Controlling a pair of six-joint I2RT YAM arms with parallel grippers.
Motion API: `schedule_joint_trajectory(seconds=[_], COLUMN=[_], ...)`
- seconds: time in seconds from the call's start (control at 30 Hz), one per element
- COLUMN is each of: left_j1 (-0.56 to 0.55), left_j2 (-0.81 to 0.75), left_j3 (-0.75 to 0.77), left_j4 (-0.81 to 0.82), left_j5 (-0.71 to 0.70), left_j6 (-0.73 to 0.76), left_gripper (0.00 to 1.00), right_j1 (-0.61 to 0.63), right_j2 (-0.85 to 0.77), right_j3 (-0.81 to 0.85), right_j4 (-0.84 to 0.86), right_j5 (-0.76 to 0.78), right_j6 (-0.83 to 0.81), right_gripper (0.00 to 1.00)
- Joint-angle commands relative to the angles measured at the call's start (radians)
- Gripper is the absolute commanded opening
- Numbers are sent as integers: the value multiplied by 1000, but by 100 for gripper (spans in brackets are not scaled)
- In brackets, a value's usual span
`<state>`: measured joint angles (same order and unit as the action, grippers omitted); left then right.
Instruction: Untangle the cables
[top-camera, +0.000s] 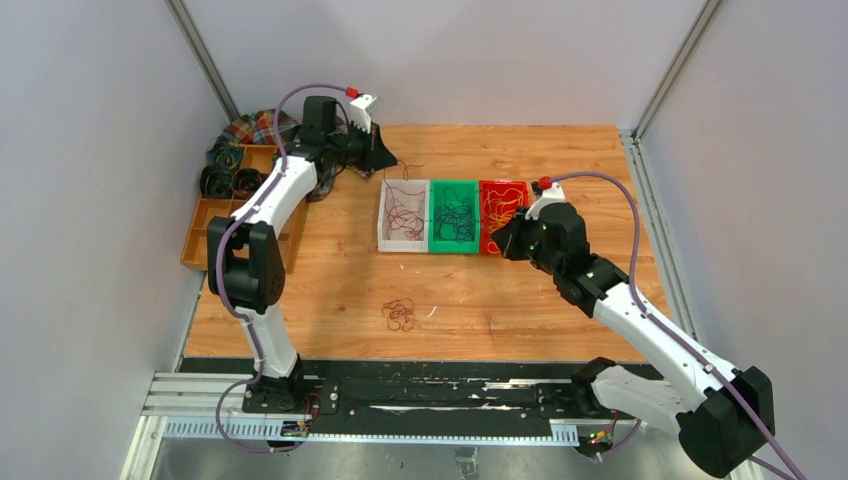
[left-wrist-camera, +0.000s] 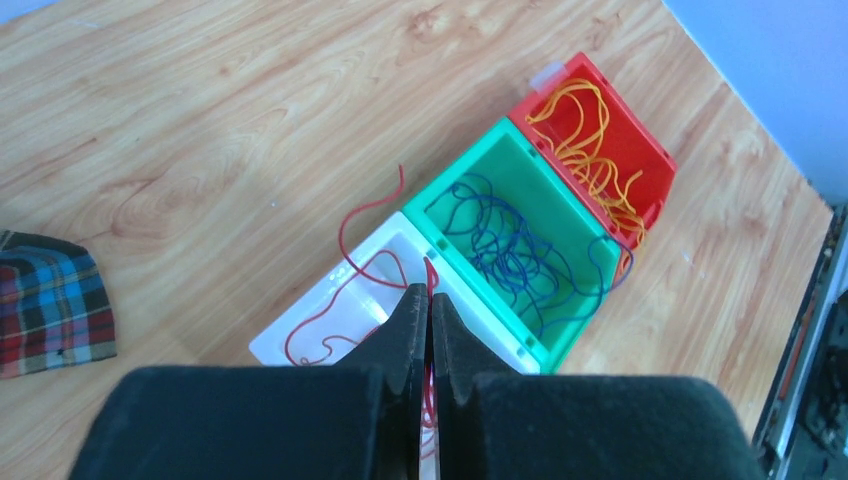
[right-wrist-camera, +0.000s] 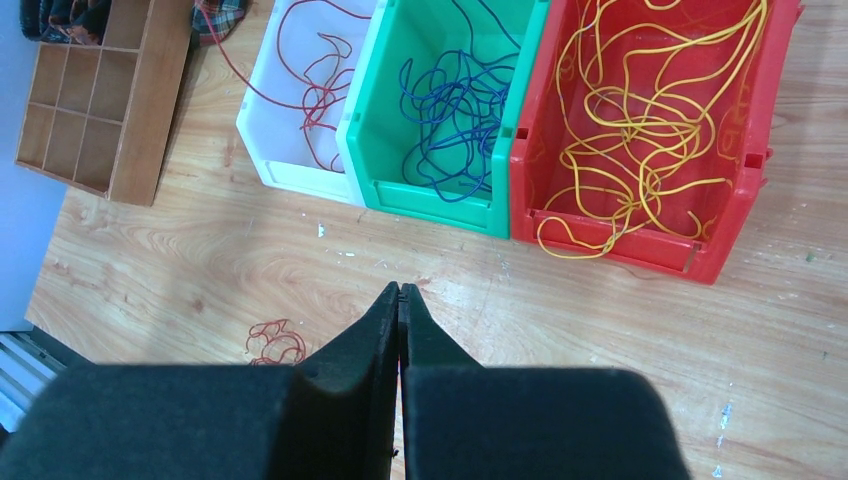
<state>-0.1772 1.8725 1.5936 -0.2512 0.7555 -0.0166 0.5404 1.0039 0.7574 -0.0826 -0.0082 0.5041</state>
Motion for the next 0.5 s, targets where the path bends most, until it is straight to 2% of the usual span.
schedule_joint_trajectory(seconds=[0.0,0.23,0.47], left_j1=[-5,-66,-122], left_j2=[-47,-66,8], left_j3=[-57,-186,-199], left_j4=[-143,-147,-11], left_j5=[-34,-151,-324], left_j6=[182,276,226], left_gripper=[3,3,3], right_j1=[-10,-10,-10], right_j2=[-25,-32,-41], right_j3=[-13,-20,-24], right_j4=[-13,-18,-21], right_j5=[-1,-3,-6], right_j6=[12,18,19], right_gripper=[1,1,1])
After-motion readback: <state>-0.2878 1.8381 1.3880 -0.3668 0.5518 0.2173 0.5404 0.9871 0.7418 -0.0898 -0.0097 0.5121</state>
